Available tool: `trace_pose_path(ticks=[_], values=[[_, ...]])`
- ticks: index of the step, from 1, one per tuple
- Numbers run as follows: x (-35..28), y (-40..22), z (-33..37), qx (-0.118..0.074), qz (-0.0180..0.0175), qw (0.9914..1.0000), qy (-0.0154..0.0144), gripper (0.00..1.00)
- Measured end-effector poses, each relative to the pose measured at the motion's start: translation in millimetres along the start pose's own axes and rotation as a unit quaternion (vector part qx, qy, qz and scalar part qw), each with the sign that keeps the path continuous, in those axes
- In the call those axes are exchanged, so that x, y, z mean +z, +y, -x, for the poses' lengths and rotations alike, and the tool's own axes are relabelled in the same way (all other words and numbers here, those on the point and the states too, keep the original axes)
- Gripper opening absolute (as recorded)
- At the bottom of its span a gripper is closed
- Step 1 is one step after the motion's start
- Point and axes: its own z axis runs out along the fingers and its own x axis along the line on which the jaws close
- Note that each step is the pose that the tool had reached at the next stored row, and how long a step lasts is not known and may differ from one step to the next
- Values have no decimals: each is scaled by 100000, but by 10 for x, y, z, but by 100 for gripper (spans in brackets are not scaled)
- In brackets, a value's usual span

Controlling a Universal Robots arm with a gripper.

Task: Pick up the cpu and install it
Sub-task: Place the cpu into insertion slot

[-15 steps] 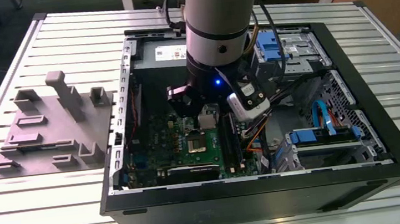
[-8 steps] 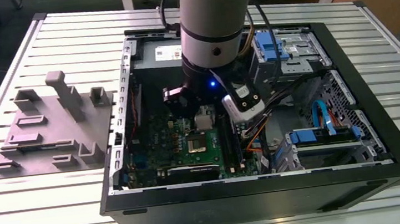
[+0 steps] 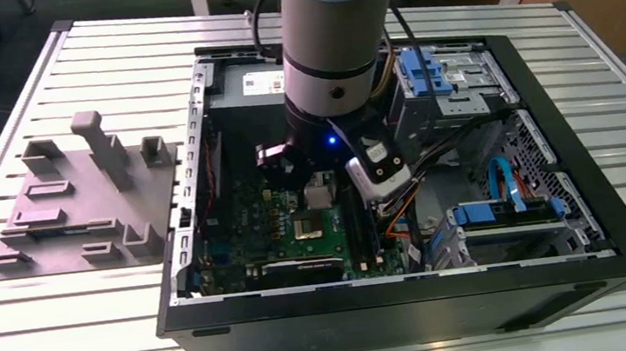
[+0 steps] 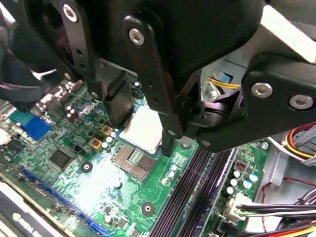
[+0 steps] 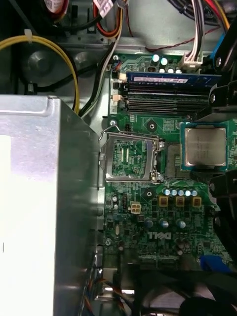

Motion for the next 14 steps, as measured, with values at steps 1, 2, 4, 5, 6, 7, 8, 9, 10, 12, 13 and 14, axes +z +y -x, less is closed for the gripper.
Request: trace_pose_path(ticks=[1,2,4,5,6,7,8,9,10,12,13,14], values=[[18,0,0,4,4,100000,-3,47],[38,0,0,6,9,100000,-6,47],[74,-1,-1,14,0,100000,-3,47],[92,-1,-1,19,5,100000,-4,47],[110,-1,-1,23,2,100000,-2,47],[128,-1,-1,26,4,100000,-4,47],[138,-1,-1,31,12,100000,-9,47],[137,-2,-1,29,0,100000,-4,47],[137,-2,-1,29,-5,100000,0,47],[137,-1,-1,29,-8,100000,1,47],[138,-1,-3,36,-7,100000,1,47],[143,-1,-4,35,8,100000,-8,47]])
